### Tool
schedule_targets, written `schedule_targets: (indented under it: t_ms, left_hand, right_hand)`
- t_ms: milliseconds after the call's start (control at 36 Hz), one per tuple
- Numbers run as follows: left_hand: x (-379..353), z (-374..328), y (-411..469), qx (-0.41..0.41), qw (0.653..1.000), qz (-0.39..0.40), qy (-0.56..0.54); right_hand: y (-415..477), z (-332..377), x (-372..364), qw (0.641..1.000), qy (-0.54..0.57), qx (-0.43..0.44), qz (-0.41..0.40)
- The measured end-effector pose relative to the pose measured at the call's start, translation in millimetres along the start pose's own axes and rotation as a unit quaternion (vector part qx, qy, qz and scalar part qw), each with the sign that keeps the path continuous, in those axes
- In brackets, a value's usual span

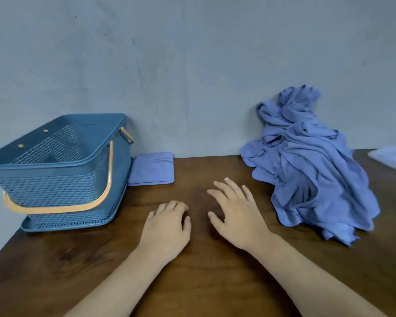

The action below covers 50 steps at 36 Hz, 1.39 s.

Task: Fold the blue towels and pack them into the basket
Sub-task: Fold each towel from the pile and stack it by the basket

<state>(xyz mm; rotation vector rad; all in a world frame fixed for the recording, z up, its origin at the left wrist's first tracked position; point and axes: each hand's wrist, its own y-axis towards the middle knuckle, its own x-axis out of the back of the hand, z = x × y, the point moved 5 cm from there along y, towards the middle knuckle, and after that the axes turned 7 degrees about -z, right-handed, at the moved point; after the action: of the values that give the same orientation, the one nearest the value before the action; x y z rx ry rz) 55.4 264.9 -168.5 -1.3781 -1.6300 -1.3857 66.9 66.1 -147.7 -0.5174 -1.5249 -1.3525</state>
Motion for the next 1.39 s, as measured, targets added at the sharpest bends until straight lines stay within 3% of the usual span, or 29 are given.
schedule_targets:
  t_ms: [222,361,444,528,583,639,778,1000,1083,1194,1278,1389]
  left_hand:
    - [-24,-64,14,-0.02,0.999,0.035,-0.023]
    - [-32,-78,8,-0.054,0.998,0.033,-0.028]
    - [-30,-63,6,-0.052,0.996,0.037,-0.056]
    - [-25,-53,11,-0.05,0.994,0.044,-0.081]
    - [-22,-52,13,-0.056,0.994,0.044,-0.08]
    - [-21,-52,15,-0.057,0.994,0.041,-0.082]
    - [-21,-51,14,-0.06,0.993,0.037,-0.093]
    - [-10,-41,15,0.009,0.98,-0.008,-0.201]
    - [-2,-30,16,0.061,0.959,-0.068,-0.269]
    - [7,-11,18,0.134,0.904,-0.139,-0.381]
    - [10,4,18,0.177,0.853,-0.172,-0.459]
    - [5,10,19,0.206,0.83,-0.147,-0.498]
  right_hand:
    - [5,-99,109,0.991,-0.058,-0.084,-0.088]
    - [32,-153,161,0.974,-0.141,-0.148,-0.101]
    - [48,-183,176,0.96,-0.162,-0.214,-0.077]
    - [59,-210,174,0.947,-0.161,-0.278,-0.002]
    - [60,-222,169,0.941,-0.155,-0.299,0.037]
    - [61,-226,166,0.94,-0.164,-0.298,0.025]
    - [63,-209,177,0.95,-0.168,-0.251,-0.084]
    - [91,-123,213,0.968,0.024,-0.177,-0.176]
    - [103,-77,212,0.969,0.147,-0.11,-0.165]
    - [115,-30,194,0.972,0.208,-0.04,-0.1]
    - [116,-19,168,0.971,0.223,-0.06,-0.055]
    - [100,-22,130,0.976,0.191,-0.096,-0.03]
